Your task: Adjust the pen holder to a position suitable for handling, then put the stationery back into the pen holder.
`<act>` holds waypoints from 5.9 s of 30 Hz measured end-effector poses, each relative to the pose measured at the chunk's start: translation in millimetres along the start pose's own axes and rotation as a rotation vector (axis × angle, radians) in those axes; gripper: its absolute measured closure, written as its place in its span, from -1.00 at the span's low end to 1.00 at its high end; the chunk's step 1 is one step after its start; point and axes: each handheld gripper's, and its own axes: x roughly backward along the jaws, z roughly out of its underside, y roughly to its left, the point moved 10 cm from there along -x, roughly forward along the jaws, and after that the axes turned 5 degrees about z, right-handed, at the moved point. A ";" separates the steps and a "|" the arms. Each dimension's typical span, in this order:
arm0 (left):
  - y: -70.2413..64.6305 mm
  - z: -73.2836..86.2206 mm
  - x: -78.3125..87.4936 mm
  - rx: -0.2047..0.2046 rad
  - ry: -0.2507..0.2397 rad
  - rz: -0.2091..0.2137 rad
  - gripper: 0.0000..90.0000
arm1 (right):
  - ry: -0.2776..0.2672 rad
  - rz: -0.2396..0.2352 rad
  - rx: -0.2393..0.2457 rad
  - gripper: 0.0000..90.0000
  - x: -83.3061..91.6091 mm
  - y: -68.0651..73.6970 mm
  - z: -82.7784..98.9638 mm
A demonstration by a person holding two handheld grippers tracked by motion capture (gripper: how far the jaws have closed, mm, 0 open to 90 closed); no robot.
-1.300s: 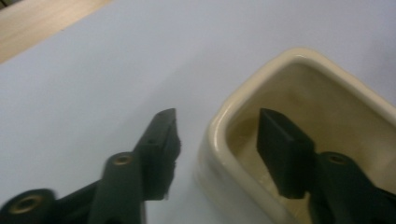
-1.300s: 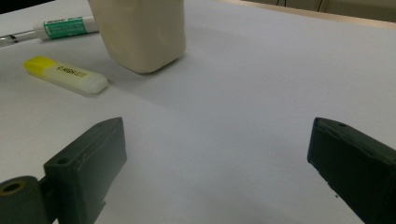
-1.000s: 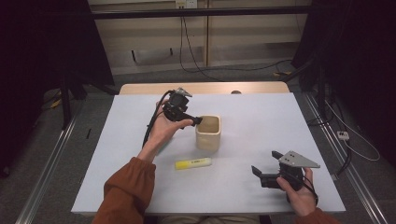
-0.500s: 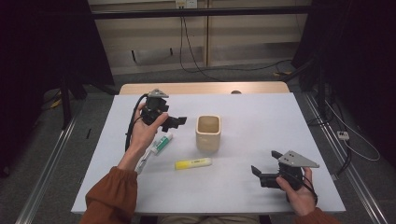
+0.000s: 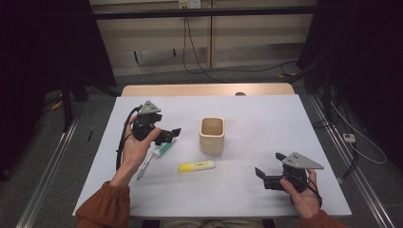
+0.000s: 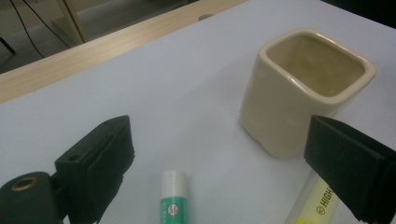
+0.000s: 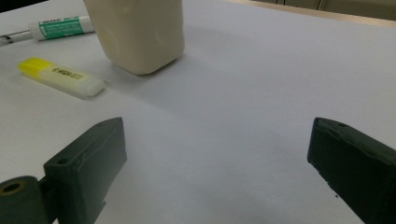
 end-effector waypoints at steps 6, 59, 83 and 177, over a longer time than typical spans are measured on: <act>0.0 7.0 12.8 -0.004 -0.016 -0.026 -0.83 | 0.005 -0.001 0.002 -0.90 -2.1 1.3 -0.1; 10.4 72.1 10.4 0.133 0.016 0.019 -0.71 | 0.003 -0.008 0.027 -0.90 -1.5 3.1 0.0; 32.0 56.9 -36.7 0.116 0.244 0.044 -0.74 | 0.007 -0.016 0.030 -0.90 -2.0 4.2 0.5; 13.2 22.2 -42.2 0.086 0.098 0.047 0.46 | 0.016 -0.040 0.039 -0.90 -1.3 8.5 2.1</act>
